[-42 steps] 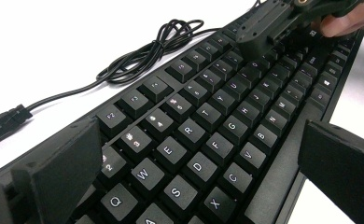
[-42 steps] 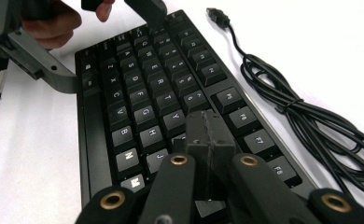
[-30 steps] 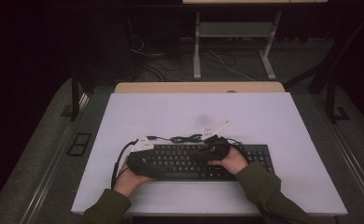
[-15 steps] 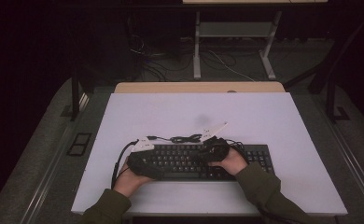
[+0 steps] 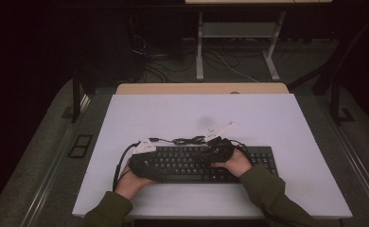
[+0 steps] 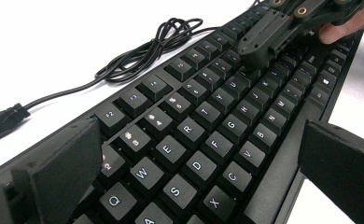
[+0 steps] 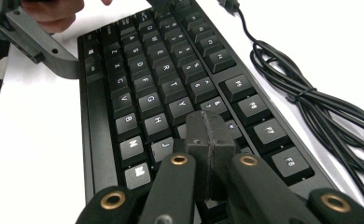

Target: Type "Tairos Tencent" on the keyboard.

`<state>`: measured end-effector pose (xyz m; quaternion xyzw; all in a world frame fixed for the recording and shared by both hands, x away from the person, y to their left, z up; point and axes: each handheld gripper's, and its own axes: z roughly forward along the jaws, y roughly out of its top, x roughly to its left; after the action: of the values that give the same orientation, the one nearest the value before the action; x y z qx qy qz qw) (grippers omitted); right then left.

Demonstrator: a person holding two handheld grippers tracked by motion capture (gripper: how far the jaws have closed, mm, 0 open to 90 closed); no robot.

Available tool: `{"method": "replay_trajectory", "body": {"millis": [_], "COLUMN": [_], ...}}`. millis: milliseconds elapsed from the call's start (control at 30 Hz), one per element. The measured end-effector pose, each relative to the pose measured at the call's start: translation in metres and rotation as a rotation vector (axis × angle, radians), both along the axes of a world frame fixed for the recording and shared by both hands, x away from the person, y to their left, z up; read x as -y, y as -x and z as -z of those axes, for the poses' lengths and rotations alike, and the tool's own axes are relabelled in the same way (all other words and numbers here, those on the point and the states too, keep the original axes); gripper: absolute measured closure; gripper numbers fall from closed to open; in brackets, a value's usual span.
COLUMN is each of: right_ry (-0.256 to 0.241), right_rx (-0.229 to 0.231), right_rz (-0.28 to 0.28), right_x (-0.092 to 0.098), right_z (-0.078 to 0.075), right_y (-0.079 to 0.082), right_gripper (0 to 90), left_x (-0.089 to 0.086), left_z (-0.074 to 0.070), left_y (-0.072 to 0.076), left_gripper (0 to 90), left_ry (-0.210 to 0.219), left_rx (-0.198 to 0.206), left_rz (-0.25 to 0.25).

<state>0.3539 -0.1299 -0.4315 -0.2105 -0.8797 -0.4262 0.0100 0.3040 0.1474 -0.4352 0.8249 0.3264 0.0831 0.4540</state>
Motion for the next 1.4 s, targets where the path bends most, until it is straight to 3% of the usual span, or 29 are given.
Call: {"method": "replay_trajectory", "body": {"millis": [133, 333, 533, 733, 1000, 1233, 1400], "right_ry": [-0.027, -0.057, -0.087, -0.107, -0.135, -0.139, -0.144], "right_rx": [-0.006, -0.006, -0.004, 0.018, 0.011, 0.016, 0.019], "right_rz": [0.009, 0.025, 0.042, 0.072, 0.099, 0.118, 0.120], "right_x": [0.004, 0.010, 0.015, 0.019, 0.024, 0.025, 0.026], "right_z": [-0.003, -0.005, -0.005, -0.005, -0.004, -0.003, -0.003], "right_y": [-0.001, -0.003, -0.004, -0.005, -0.007, -0.008, -0.009], "right_gripper": [89.2, 78.9, 64.2, 44.4, 32.3, 28.9, 28.8], "left_x": [0.001, 0.001, 0.004, 0.006, 0.006, 0.006, 0.008], "left_z": [-0.001, -0.001, -0.002, -0.005, -0.007, -0.005, -0.002], "left_y": [0.000, 0.000, -0.001, -0.003, -0.006, -0.011, -0.015], "left_gripper": [0.0, 0.0, 0.3, 7.9, 23.8, 49.0, 66.5], "left_ry": [0.003, 0.002, 0.004, 0.017, 0.031, 0.049, 0.035], "left_rx": [0.003, 0.009, 0.017, 0.034, 0.045, 0.031, 0.003], "left_rz": [-0.002, 0.000, 0.000, -0.006, -0.007, -0.013, -0.008]}}
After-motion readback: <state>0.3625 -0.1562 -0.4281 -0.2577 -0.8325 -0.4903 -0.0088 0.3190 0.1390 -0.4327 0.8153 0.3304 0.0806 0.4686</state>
